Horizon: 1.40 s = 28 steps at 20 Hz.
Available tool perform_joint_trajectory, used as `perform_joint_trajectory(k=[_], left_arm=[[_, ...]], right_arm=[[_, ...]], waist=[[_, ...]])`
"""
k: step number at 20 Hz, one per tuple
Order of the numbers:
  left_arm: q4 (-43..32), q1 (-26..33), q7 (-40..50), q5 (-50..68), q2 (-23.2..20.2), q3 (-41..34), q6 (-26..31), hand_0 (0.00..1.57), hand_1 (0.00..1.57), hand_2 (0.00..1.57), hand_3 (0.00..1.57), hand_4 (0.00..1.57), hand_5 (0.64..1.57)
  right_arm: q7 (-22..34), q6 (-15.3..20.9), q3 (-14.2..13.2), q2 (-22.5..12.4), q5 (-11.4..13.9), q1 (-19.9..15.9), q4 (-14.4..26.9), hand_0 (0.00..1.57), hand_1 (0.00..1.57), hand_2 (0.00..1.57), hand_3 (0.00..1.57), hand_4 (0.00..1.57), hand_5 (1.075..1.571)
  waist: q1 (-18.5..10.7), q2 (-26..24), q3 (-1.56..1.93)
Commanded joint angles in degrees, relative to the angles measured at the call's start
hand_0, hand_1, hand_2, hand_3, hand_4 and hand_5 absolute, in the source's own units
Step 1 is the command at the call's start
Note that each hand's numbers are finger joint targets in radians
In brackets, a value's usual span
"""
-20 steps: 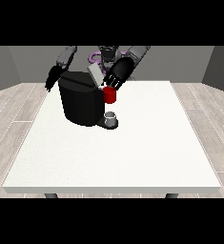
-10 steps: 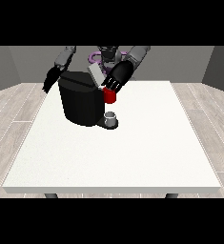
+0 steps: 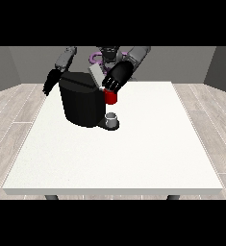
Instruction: Insert the coffee pod into the coffee machine and close the lid
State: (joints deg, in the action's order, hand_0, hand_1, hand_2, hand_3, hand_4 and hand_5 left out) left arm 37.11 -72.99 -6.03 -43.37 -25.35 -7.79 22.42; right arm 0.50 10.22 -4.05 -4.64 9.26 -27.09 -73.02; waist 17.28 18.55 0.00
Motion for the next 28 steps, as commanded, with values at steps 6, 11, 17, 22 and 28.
perform_joint_trajectory(k=[6, 11, 17, 22, 28], left_arm=[[0.01, -0.66, 0.81, -4.15, -0.75, 2.67, -2.97, 1.21, 1.21, 1.23, 1.13, 0.00, 1.571], [-0.01, 1.71, -4.81, -6.45, -3.17, 4.41, -4.95, 1.16, 1.16, 1.19, 1.07, 0.00, 1.571], [-1.43, 0.68, -3.11, -4.71, -0.59, 2.15, -5.64, 1.12, 1.12, 1.14, 0.98, 0.00, 1.571], [0.01, -0.12, -5.22, -4.63, -0.54, 1.69, -7.86, 1.21, 1.21, 1.18, 0.96, 0.00, 1.571], [-1.00, -1.53, -6.58, -5.03, -2.43, 0.90, -8.52, 1.22, 1.22, 1.20, 0.98, 0.00, 1.571]], right_arm=[[1.59, -1.67, -0.60, -0.71, -1.34, -0.17, 0.35, 0.00, 0.00, 0.00, 0.00, 0.00, 1.571], [-1.96, 0.84, 0.29, -0.16, 0.88, 1.44, -0.80, 0.00, 0.00, 0.00, 0.00, 0.00, 1.571], [0.73, -0.58, 0.05, -0.52, -0.11, -0.09, -0.14, 0.00, 0.00, 0.00, 0.00, 0.00, 1.571], [-1.35, -0.11, -1.28, -0.83, -0.76, -0.06, 1.02, 0.00, 0.00, 0.00, 0.00, 0.00, 1.571], [-1.66, 2.01, 0.91, 1.27, 1.28, -0.63, 0.17, 0.00, 0.00, 0.00, 0.00, 0.14, 1.571]], waist=[[1.31, -1.00, 0.03], [0.31, 1.55, 0.02], [0.79, 1.74, 0.01], [0.46, 2.58, 0.02], [1.35, 4.27, 0.02]])
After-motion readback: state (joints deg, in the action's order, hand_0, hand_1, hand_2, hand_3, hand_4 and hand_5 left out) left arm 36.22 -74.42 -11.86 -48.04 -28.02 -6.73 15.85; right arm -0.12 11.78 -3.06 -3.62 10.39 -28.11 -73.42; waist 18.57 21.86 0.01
